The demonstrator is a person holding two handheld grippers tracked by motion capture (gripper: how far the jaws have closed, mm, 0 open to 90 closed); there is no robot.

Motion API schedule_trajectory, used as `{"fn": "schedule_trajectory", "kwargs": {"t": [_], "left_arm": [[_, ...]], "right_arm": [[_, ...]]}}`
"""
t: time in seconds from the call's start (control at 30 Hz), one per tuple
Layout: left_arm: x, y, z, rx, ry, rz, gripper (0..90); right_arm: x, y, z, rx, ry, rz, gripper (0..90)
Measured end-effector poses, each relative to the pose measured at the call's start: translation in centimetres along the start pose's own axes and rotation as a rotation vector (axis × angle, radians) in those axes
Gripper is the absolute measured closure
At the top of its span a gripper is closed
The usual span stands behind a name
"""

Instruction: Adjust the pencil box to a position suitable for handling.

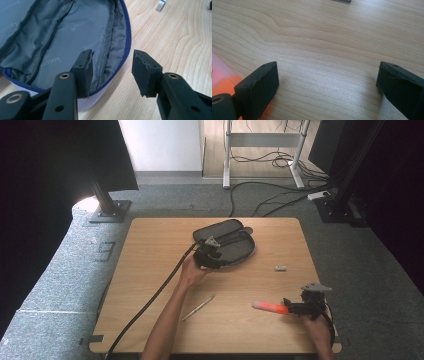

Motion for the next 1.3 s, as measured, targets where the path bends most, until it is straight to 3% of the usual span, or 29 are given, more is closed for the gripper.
{"fn": "schedule_trajectory", "kwargs": {"t": [0.37,0.6,0.67,0.9,1.3], "left_arm": [[0.5,-1.0,-1.7,0.014,-0.020,0.000,59.2],[0.8,-0.8,-2.4,0.006,-0.044,-0.020,61.9],[1.0,-0.5,-2.6,-0.008,-0.069,-0.045,63.7],[0.9,0.1,-2.4,-0.031,-0.063,-0.089,83.4],[0.7,1.2,-2.1,0.021,-0.037,-0.060,87.9]], "right_arm": [[0.0,0.0,0.0,-0.001,0.000,0.005,3.8],[0.0,0.0,0.0,-0.001,0.000,0.004,3.9],[0.0,0.0,0.0,-0.001,0.000,0.004,3.9],[0.0,0.0,0.0,-0.002,0.000,0.004,3.9],[0.0,0.0,0.0,-0.002,0.000,0.004,3.8]]}}
Point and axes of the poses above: each handheld gripper's, and its own axes: z roughly backward along the jaws, x roughly out of its underside, y roughly to its right, the point moved 2 cm from there along -z, roughly forward along the jaws, and after that the axes turned 14 degrees about -y, right-handed, at the moved point
